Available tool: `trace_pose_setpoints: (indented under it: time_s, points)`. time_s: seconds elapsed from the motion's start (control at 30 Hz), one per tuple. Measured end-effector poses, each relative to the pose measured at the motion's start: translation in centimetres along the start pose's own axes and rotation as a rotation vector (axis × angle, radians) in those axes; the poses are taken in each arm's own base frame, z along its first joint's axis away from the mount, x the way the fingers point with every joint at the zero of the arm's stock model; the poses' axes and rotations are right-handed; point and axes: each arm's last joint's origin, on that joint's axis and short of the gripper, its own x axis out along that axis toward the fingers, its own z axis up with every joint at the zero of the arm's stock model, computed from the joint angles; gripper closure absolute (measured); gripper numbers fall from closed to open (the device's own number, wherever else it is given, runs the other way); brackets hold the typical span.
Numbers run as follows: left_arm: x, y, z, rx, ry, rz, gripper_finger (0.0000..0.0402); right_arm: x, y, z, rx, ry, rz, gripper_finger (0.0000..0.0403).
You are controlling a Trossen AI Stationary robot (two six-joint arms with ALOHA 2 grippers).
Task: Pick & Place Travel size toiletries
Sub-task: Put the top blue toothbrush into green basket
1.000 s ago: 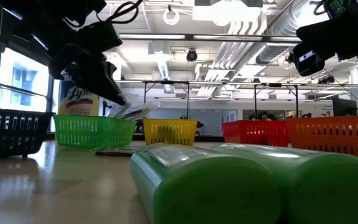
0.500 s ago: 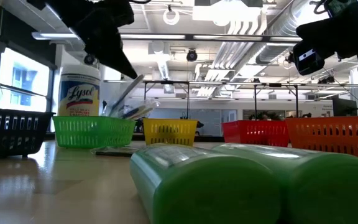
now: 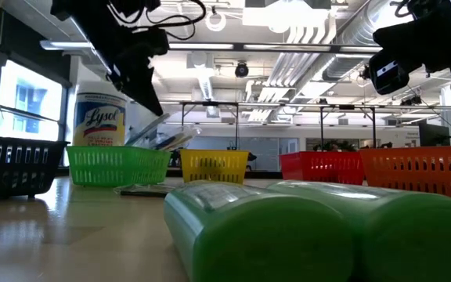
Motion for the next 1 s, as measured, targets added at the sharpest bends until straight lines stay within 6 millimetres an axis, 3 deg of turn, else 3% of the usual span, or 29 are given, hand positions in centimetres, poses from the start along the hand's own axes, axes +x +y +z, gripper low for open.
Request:
trace_pose_setpoints:
  time_s: [0.27, 0.67, 0.8, 1.0]
  points:
    - [0.9, 1.2, 0.2, 0.031, 0.039, -0.05, 0.0401, 0.0, 0.0, 0.0, -0.001, 0.0, -0.001, 0.0398]
    - [2.6, 0.6, -0.4, 0.071, 0.109, -0.12, 0.0395, 0.0, 0.0, 0.1, 0.0, -0.005, 0.009, 0.0398]
    - [2.2, 0.7, -0.4, 0.056, 0.111, -0.119, 0.0362, 0.0, 0.1, 0.2, 0.001, -0.014, 0.029, 0.0398]
    - [1.2, 1.0, -0.5, 0.022, 0.121, -0.115, 0.0276, 0.0, 0.1, 0.2, 0.001, -0.016, 0.03, 0.0398]
